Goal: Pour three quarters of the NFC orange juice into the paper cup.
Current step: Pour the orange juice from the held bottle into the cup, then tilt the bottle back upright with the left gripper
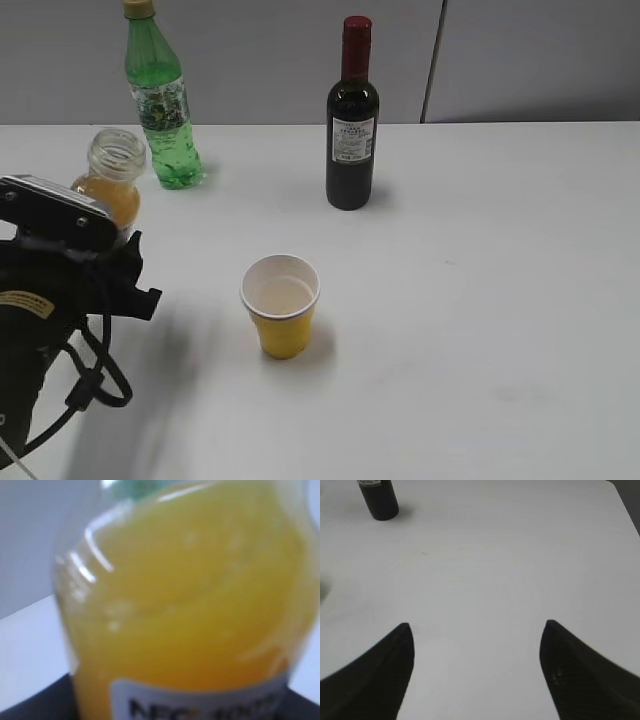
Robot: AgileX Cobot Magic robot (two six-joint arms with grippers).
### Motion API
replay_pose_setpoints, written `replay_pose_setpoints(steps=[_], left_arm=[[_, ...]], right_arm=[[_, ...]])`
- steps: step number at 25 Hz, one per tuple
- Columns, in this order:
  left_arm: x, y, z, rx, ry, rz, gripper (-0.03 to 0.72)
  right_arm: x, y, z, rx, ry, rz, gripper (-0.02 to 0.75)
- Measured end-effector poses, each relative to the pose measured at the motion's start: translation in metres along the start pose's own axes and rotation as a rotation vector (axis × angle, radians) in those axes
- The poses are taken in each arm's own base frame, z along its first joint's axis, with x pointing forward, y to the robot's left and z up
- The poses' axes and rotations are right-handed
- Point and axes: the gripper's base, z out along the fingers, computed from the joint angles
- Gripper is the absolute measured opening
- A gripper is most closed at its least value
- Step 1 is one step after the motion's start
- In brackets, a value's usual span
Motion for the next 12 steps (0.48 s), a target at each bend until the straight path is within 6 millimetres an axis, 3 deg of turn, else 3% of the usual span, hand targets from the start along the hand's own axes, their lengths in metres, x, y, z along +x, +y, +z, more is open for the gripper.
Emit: replay_pose_setpoints(steps=[12], left_arm=[[-0.0011,-0.0024,-0.0017,-0.003,0.002,0.212,0.465]], right_arm=[[0.0,0.0,0.0,0.0,0.0,0.0,0.592]])
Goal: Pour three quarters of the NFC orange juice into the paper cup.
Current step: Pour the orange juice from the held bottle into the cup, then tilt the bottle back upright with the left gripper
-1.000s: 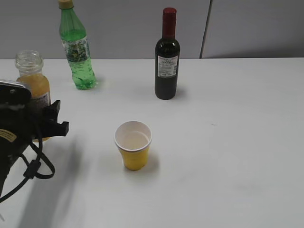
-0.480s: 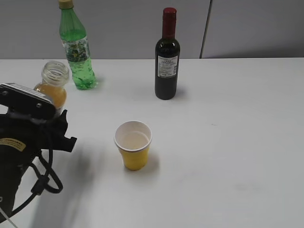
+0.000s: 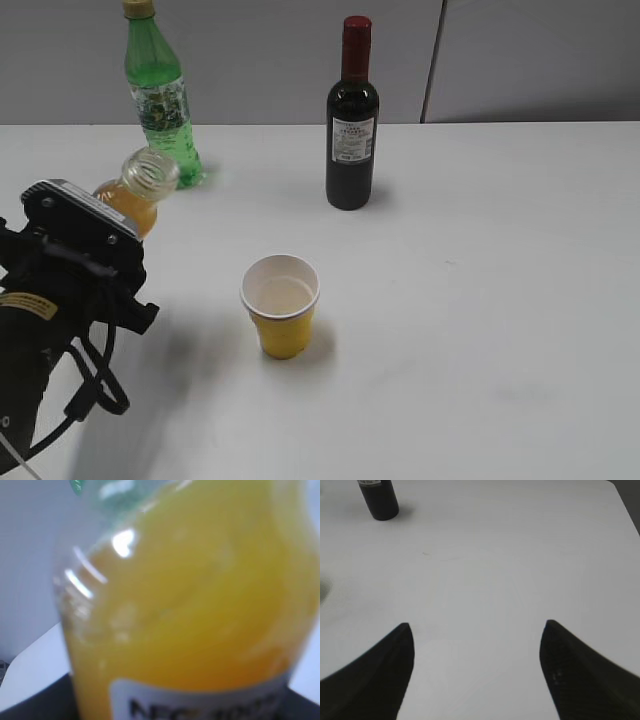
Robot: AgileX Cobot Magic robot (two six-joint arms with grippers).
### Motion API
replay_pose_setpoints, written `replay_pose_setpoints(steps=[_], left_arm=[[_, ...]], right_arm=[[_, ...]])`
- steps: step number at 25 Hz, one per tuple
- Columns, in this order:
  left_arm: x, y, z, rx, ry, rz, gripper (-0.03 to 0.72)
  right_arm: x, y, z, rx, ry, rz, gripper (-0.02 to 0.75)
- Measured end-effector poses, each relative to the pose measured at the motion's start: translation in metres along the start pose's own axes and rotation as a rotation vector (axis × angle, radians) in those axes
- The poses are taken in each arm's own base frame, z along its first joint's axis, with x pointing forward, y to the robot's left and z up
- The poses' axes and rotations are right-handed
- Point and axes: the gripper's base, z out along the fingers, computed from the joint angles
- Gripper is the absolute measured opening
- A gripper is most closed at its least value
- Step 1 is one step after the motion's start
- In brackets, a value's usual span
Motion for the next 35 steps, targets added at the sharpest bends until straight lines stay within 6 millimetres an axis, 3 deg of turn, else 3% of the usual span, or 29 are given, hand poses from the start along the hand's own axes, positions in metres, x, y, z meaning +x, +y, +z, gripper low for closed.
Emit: replay_pose_setpoints(steps=[10,20,35], left_arm=[[-0.005,-0.003,-0.002,-0.016,0.007,0.143,0.465],[-0.022,-0.016,0.003,-0.041,0.007,0.313,0.465],[-0.024,-0.024,0.003,-0.028,0.006,0.558,0.465]], right_arm=[[0.0,0.0,0.0,-0.001,0.0,0.001,0.592],[0.0,0.0,0.0,-0.001,0.0,0.001,0.592],[0.0,0.0,0.0,-0.001,0.0,0.001,0.592]])
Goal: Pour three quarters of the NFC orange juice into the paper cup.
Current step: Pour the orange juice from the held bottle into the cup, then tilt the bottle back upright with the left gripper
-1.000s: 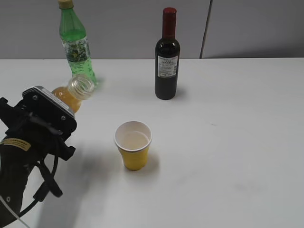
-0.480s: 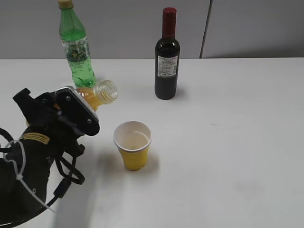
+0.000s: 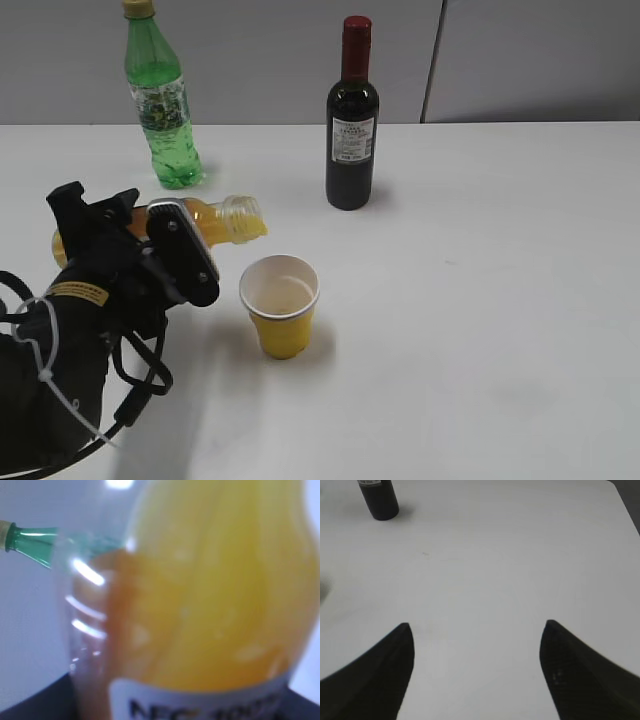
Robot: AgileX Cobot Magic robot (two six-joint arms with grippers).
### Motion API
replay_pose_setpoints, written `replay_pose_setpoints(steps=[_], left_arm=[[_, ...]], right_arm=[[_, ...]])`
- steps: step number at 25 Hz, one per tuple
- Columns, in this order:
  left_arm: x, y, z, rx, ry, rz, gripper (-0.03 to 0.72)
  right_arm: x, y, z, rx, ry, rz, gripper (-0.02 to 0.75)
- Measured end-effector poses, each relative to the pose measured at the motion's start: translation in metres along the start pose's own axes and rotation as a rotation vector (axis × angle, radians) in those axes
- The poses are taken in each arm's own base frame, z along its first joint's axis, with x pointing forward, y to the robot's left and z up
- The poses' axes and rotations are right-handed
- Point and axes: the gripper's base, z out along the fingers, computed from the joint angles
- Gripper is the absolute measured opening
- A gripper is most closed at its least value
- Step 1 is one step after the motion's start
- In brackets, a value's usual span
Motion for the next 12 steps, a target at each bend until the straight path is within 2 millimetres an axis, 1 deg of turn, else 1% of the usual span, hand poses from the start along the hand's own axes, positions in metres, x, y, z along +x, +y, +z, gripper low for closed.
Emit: replay_pose_setpoints(steps=[12], left_arm=[[0.0002,0.0,0.0,0.0,0.002,0.084,0.465]], right_arm=[[0.0,0.0,0.0,0.0,0.0,0.0,0.592]])
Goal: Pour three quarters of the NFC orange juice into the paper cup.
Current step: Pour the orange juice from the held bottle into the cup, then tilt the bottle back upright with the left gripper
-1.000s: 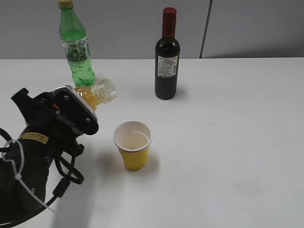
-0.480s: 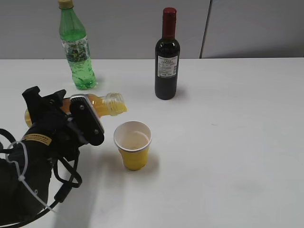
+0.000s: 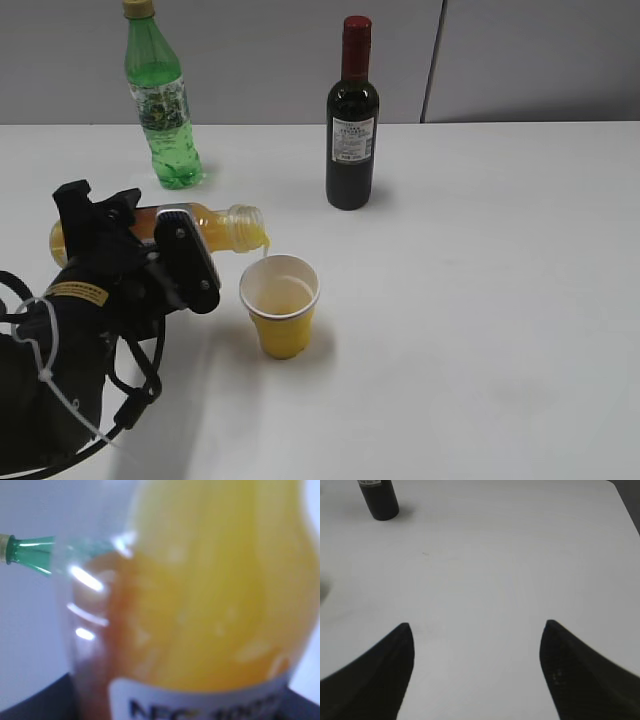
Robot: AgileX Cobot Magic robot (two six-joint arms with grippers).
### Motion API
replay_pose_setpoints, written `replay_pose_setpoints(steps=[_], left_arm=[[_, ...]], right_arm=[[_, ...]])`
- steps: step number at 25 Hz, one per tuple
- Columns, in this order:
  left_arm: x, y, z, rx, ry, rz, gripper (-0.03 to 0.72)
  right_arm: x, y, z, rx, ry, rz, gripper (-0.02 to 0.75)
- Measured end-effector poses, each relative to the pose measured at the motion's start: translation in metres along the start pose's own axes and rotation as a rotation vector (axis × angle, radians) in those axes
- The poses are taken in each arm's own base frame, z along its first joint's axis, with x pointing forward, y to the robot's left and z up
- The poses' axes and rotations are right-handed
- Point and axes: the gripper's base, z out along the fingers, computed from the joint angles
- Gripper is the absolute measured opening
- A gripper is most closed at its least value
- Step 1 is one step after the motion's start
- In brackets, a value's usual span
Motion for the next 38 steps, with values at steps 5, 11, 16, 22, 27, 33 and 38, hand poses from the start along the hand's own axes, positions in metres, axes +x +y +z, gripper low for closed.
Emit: replay_pose_setpoints(steps=[5,11,16,22,27,33,38], left_arm=[[0.0001,0.0,0.0,0.0,0.001,0.045,0.465],[0.0002,0.0,0.0,0.0,0.002,0.102,0.465],[0.0003,0.0,0.0,0.0,0.003,0.147,0.465],[0.0004,0.0001,0.0,0.0,0.005,0.157,0.465],[0.0011,0.0,0.0,0.001,0.012,0.174,0.465],[0.0032,-0.0001,-0.0001,0.003,0.035,0.167,0.465],[0.0033,0.0002,0.0001,0.003,0.04,0.167,0.465]], right_arm=[[0.0,0.0,0.0,0.0,0.0,0.0,0.592],[0.0,0.0,0.0,0.0,0.0,0.0,0.592],[0.0,0.0,0.0,0.0,0.0,0.0,0.592],[0.0,0.0,0.0,0.0,0.0,0.0,0.592],[0.0,0.0,0.0,0.0,0.0,0.0,0.592],[0.0,0.0,0.0,0.0,0.0,0.0,0.592],[0.0,0.0,0.0,0.0,0.0,0.0,0.591]])
